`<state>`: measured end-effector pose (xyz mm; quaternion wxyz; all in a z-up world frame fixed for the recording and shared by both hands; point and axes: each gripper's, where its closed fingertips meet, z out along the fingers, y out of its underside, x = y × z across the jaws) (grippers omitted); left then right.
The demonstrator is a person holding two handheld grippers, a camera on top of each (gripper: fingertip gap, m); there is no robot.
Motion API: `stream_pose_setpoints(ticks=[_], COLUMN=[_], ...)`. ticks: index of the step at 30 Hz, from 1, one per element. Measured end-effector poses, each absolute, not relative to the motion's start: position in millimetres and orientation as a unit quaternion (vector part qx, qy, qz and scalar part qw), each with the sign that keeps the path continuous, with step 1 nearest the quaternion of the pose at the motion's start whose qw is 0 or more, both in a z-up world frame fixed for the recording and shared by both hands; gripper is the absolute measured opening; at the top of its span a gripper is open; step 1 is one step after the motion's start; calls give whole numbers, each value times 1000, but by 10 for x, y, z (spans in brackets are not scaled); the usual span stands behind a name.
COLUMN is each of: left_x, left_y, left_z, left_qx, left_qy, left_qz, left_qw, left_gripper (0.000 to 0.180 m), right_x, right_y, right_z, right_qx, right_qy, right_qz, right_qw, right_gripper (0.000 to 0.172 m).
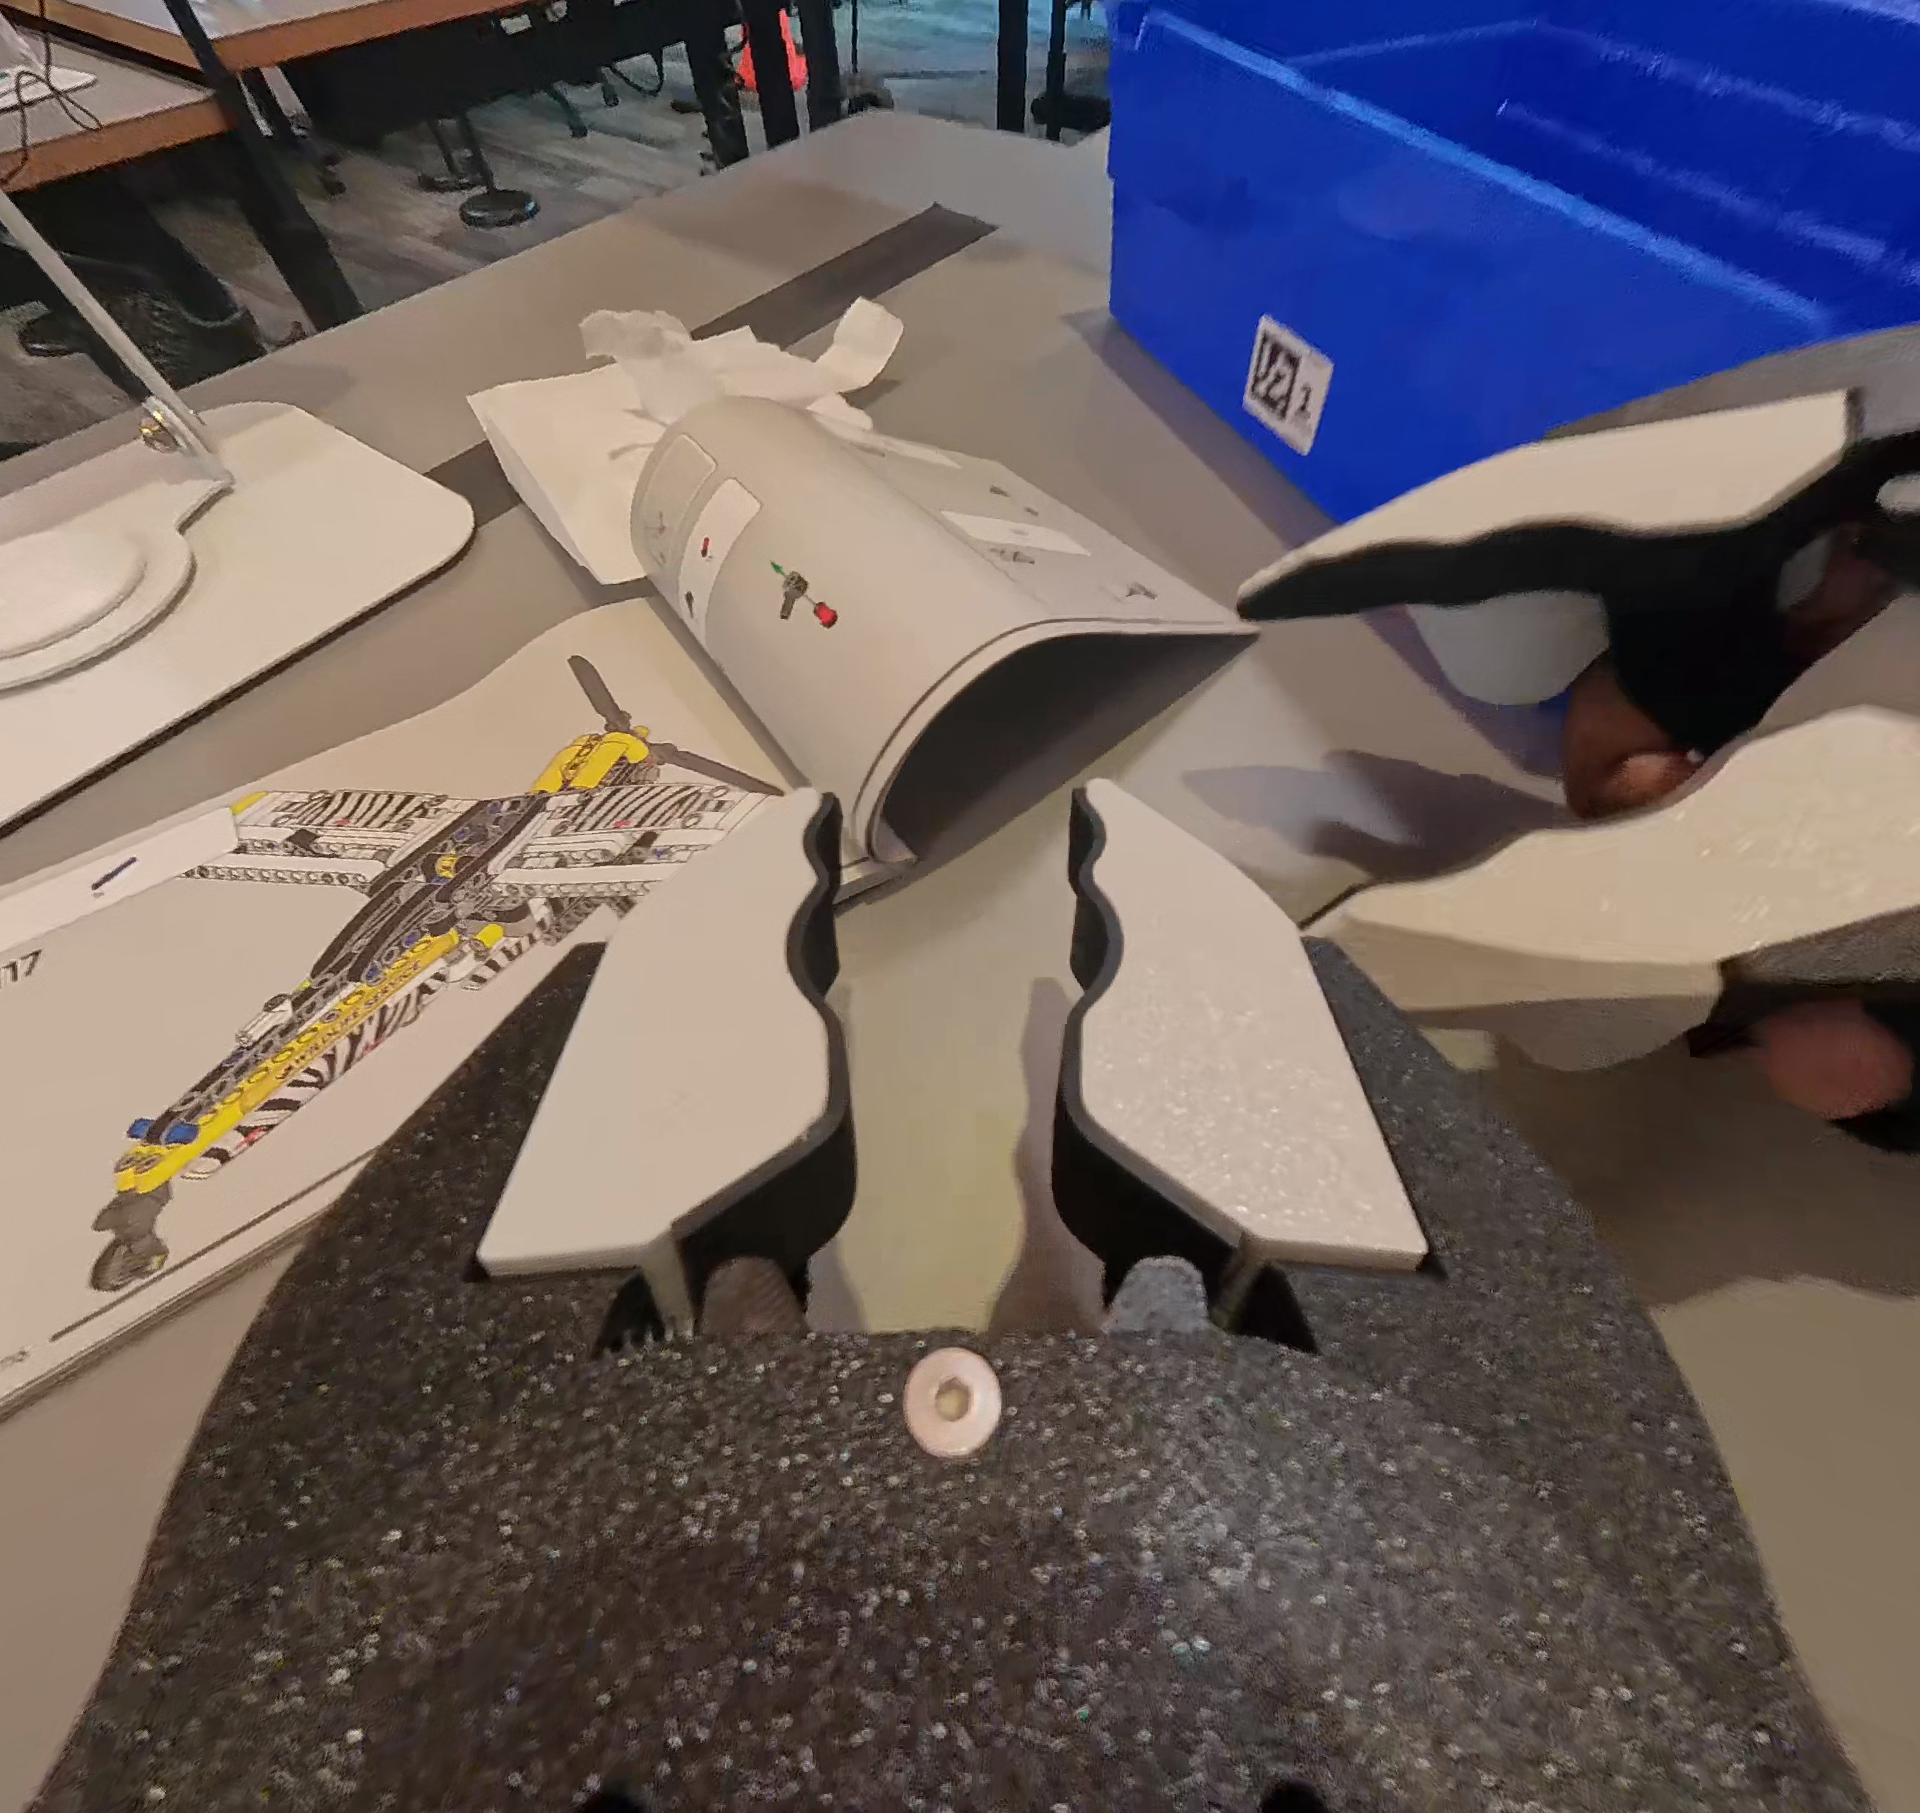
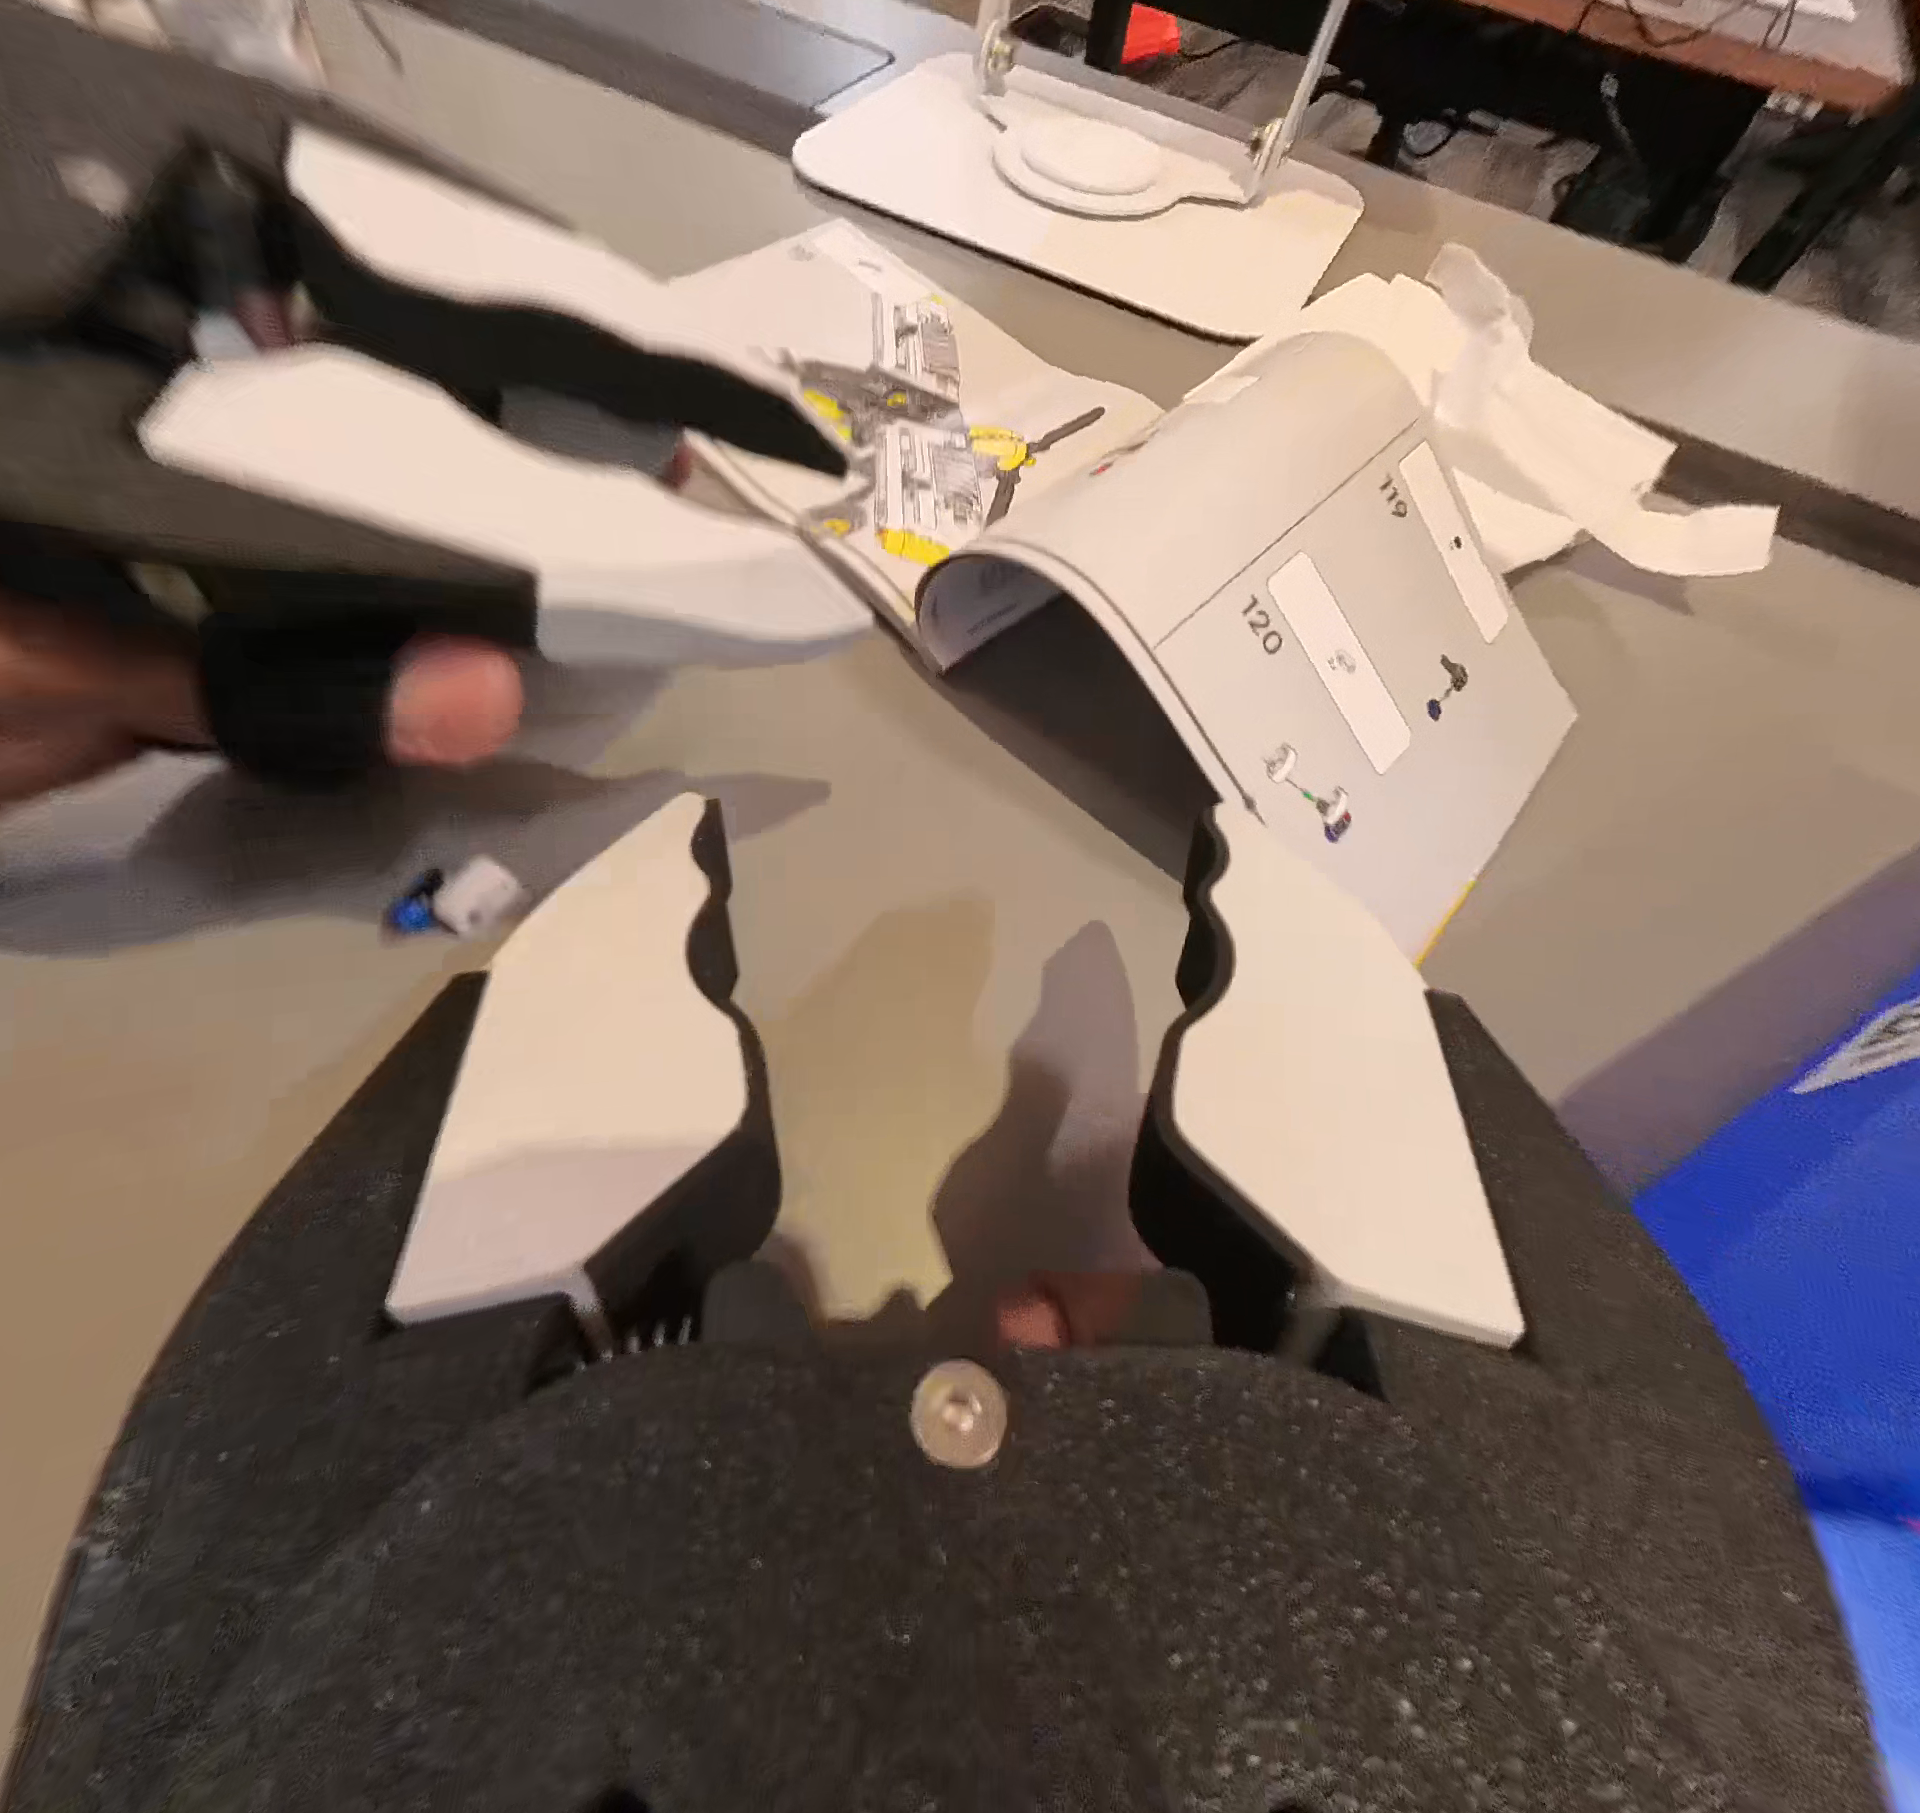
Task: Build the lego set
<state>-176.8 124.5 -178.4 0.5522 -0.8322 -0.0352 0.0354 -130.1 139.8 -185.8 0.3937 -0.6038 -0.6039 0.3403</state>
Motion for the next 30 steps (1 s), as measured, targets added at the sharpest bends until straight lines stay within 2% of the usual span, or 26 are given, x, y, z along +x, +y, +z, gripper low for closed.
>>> stream_pose_setpoints(ticks=[4,12,15,19,30], left_x=[-1864,-1875,-1876,-1848,-1789], left_y=[1255,1324,1392,1412,1416], left_z=[-1847,-1943,-1998,-2098,-2025], left_qx=[-843,-861,-870,-886,-876], left_qy=[-36,-9,11,28,36], left_qz=[54,44,65,67,21], left_qw=[533,506,488,458,481], left_gripper=[35,39,44,45,45], right_x=[-1492,-1708,-1775,-1804,-1865], right_y=[1450,1562,1577,1528,1365], right_z=[-1773,-1625,-1657,-1815,-1697], right_qx=[-636,-654,-655,-660,-614], right_qy=[-552,-502,-519,-546,-592], right_qz=[394,446,425,407,433], right_qw=[368,348,348,316,292], right_gripper=[85,92,98,96,92])
